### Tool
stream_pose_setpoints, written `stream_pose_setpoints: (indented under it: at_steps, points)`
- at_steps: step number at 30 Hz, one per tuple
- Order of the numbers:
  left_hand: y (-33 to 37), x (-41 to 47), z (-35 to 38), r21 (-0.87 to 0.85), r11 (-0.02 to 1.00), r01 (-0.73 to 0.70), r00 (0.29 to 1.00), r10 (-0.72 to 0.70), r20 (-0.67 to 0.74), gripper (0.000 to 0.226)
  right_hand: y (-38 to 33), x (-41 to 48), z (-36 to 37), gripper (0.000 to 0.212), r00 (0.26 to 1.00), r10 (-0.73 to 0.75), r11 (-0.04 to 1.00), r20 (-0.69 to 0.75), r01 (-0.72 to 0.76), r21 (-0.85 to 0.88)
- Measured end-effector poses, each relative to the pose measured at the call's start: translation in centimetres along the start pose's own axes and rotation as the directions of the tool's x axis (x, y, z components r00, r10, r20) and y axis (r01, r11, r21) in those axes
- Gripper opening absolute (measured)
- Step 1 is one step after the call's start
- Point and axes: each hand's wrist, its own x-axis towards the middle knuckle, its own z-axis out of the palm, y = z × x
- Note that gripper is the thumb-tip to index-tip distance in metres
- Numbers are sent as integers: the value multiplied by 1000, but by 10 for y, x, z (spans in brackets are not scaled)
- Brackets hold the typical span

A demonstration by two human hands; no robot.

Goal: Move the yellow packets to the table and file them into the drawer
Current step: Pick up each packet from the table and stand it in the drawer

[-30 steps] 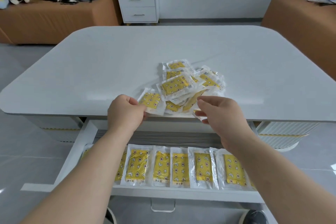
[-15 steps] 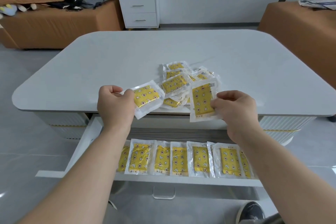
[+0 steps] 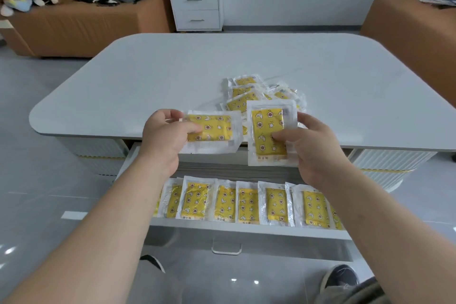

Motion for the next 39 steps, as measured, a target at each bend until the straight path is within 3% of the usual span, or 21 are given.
stream_pose_setpoints:
  at_steps: [2,6,9,12,16,20,27,32,35,39]
  points:
    - [-1,0,-3,136,988,-75,994,63,92,39,1,-1,1,32,1000,-6,996,23,8,-86]
    - [-1,-5,-8,421,855,-305,926,163,341,34,-1,-1,2,27,997,21,979,71,-6,-204]
    - [-7,-6,-2,566,746,-352,867,32,497,31,-1,2,2,26,996,18,953,92,10,-302]
    - [-25,1,17,703,553,-448,809,-84,582,30,2,5,2,26,996,24,933,87,10,-361]
    - [-60,15,43,746,448,-493,725,-263,637,29,4,8,1,25,995,37,912,89,3,-410]
    - [-81,30,48,751,440,-493,668,-361,651,29,4,9,-3,24,993,44,900,106,7,-437]
    - [-103,42,49,703,411,-580,688,-215,693,39,4,10,-11,38,991,69,905,115,-14,-425]
    - [-116,43,43,671,281,-686,662,-143,736,38,7,10,-12,38,988,92,887,122,-26,-461]
    - [-121,41,39,681,168,-712,660,-169,732,41,9,9,-12,30,982,121,878,143,-39,-476]
    - [-122,35,38,702,140,-698,673,-207,710,41,10,7,-11,24,975,151,862,164,-49,-505]
